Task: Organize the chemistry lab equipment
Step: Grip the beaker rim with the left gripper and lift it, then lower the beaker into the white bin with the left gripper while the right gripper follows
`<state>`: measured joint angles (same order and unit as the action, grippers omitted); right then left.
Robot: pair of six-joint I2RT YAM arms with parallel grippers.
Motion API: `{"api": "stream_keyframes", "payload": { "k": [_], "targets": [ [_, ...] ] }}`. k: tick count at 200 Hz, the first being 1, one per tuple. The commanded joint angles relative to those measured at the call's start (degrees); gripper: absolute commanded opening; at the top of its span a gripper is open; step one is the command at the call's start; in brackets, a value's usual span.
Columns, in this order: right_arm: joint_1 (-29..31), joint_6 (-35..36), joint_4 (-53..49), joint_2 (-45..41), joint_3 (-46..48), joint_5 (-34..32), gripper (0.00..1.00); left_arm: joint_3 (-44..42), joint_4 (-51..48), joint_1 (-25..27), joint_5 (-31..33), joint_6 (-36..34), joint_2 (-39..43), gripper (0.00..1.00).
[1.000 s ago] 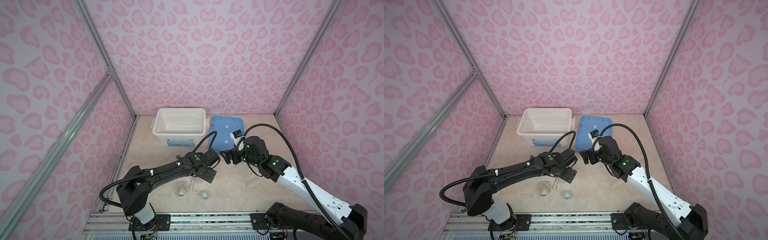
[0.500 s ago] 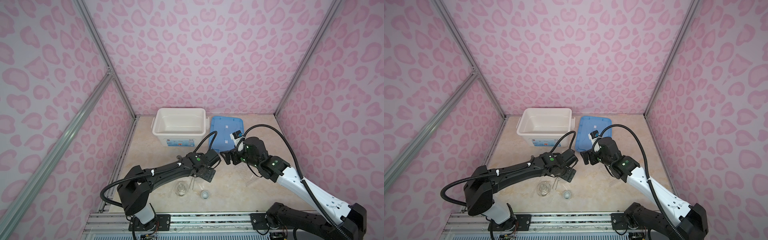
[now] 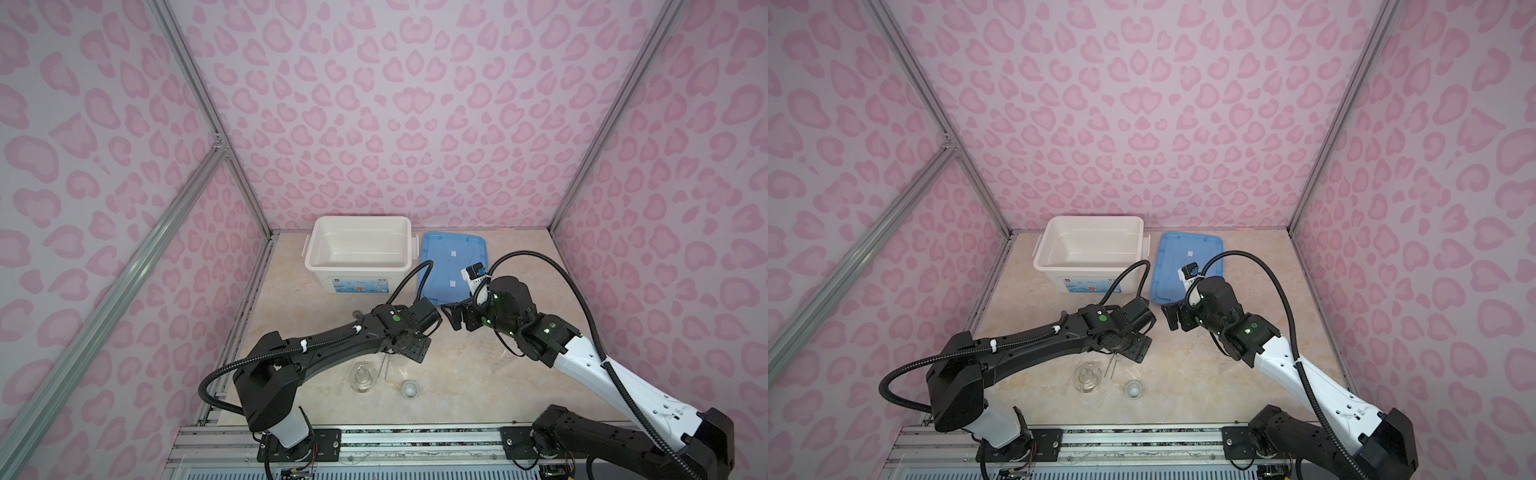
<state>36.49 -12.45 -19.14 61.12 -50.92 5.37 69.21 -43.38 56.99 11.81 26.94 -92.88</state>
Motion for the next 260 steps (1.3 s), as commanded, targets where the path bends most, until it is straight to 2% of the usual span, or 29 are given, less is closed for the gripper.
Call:
{"api": "stream_keyframes", "payload": {
  "k": [1,60,89,163,184,215,260],
  "targets": [
    [0.03,0.14,1.03,-0.47,0.54,-1.15,0.98,0.45,-0.55,-0.04,0.62,-0.04,-0.53,0.86],
    [0.07,0.02,1.47,-0.76,0.88,-1.67,0.98,0.84,-1.41,0.22,1.83,0.04,-2.1,0.81],
    [0.02,-0.16,1.78,-0.7,0.9,-1.81,0.98,1.26,-1.52,0.3,2.11,0.19,-1.62,0.75],
    [0.06,-0.53,3.28,-1.14,0.91,-1.13,0.98,0.83,-0.11,-1.53,-0.43,2.07,4.52,0.73],
    [0.06,-0.82,4.45,-1.19,-0.13,-0.49,0.98,2.05,-0.5,-4.71,-2.26,1.6,8.65,0.73],
    [0.02,-0.41,6.96,0.23,-3.08,1.07,0.98,7.43,-2.14,-12.2,-5.26,-0.83,13.31,0.73],
    [0.73,1.08,9.62,8.47,-12.05,4.87,0.98,20.85,-3.95,-25.51,-9.61,-4.79,11.99,0.72]
  ]
}}
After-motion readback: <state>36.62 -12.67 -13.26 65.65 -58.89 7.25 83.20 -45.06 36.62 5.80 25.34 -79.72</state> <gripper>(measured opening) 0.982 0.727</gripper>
